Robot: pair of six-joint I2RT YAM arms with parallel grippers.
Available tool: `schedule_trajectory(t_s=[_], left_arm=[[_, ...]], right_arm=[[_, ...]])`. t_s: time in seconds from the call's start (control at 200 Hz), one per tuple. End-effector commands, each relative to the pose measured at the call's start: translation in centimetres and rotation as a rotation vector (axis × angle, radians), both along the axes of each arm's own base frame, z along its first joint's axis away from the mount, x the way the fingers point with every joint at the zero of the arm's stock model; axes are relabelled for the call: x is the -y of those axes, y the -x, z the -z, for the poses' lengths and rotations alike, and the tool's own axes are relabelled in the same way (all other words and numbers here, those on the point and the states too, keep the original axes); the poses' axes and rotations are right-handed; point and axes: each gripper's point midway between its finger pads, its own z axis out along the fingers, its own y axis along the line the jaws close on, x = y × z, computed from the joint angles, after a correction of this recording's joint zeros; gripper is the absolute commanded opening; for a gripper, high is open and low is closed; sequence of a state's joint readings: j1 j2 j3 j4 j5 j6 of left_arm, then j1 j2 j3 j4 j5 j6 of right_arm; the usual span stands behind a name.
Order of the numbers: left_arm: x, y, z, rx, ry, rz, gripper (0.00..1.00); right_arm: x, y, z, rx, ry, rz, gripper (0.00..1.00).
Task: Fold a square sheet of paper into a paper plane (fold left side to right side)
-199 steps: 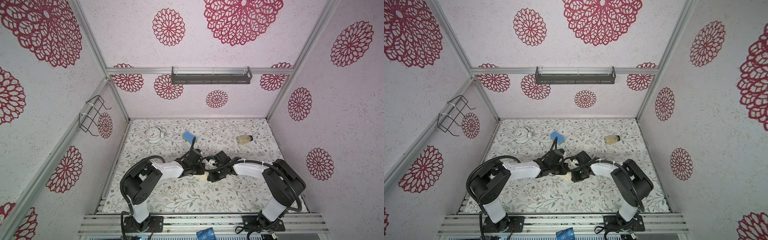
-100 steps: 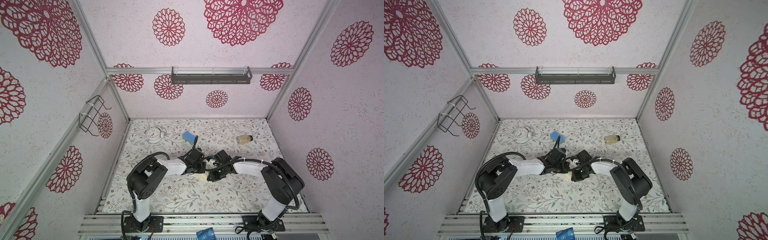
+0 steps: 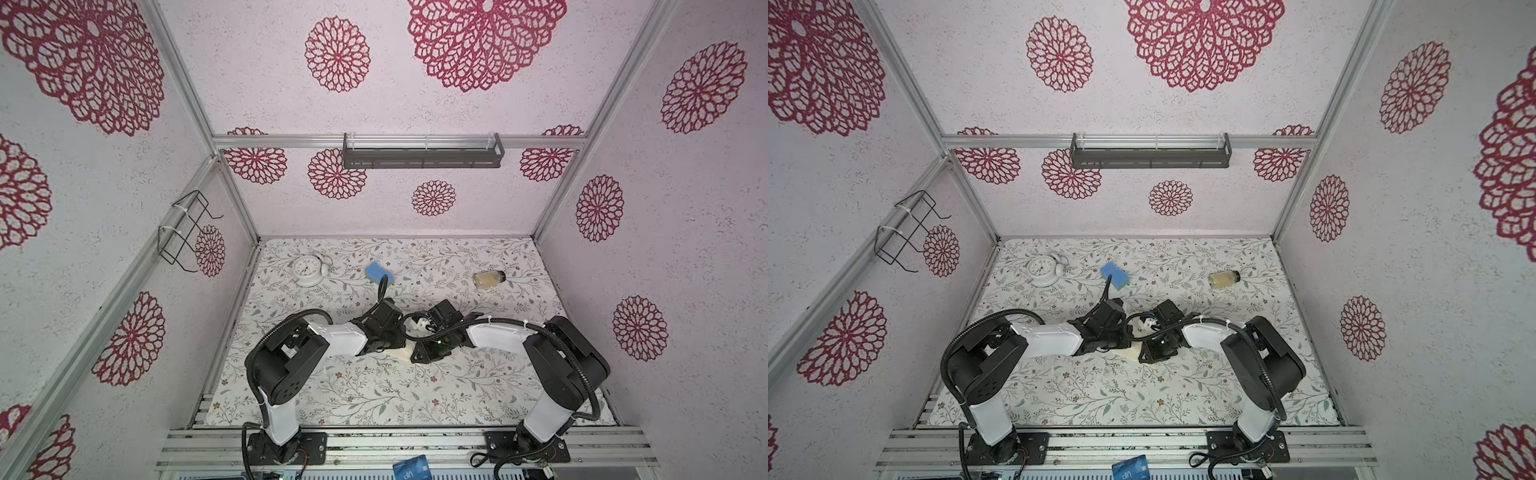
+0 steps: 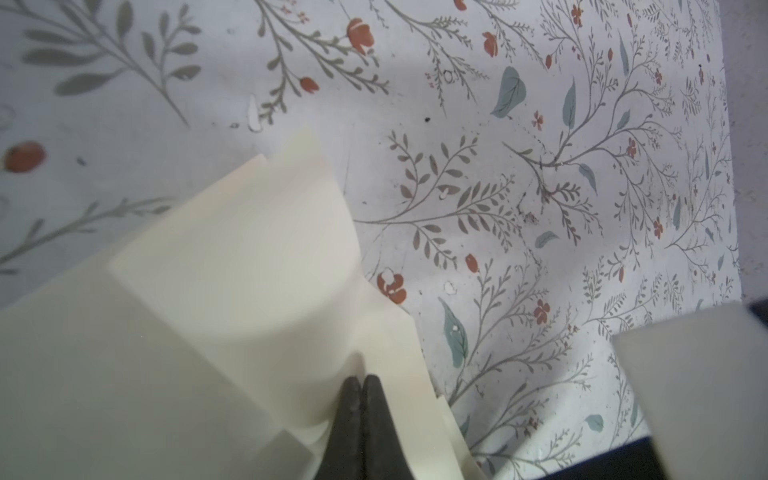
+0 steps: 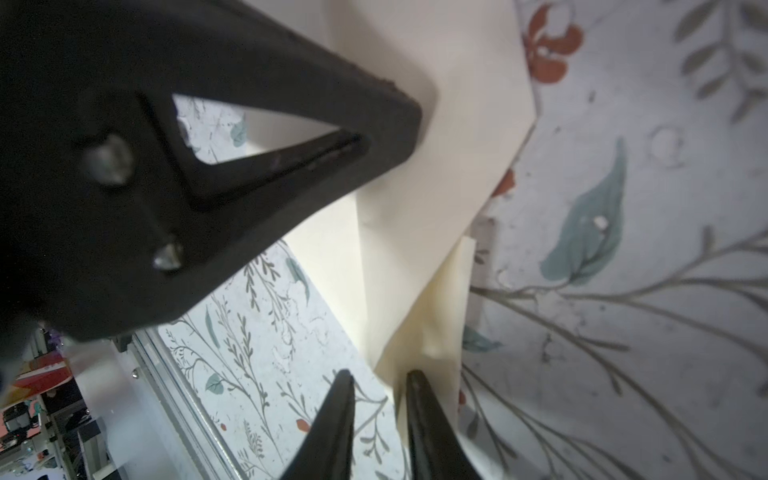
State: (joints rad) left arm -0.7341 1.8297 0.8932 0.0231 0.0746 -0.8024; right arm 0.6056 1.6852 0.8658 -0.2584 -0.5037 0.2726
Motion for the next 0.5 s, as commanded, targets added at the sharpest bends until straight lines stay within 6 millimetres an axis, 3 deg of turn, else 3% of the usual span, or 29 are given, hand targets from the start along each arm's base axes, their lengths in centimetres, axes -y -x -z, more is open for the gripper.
schedule_trajectory(t_s=[0.0,0.275,0.495], left_arm=[[-2.6,1.0,2.2,-0.062,-0.085,-0.068,0.00],[-2.4,1.2,2.5,-0.071,-0.079,-0.067,0.00],[-2.3,1.2,2.7,-0.076,-0.076,-0.067,0.00]], right_arm=[[0.4,-0.3,-2.1,0.045,-0.002,0.028,0.35],[2.6,-1.0,-2.1,0.140,0.123,0.030,0.50],[2.0,-0.5,-0.9,0.136,0.161,-0.014,0.53]])
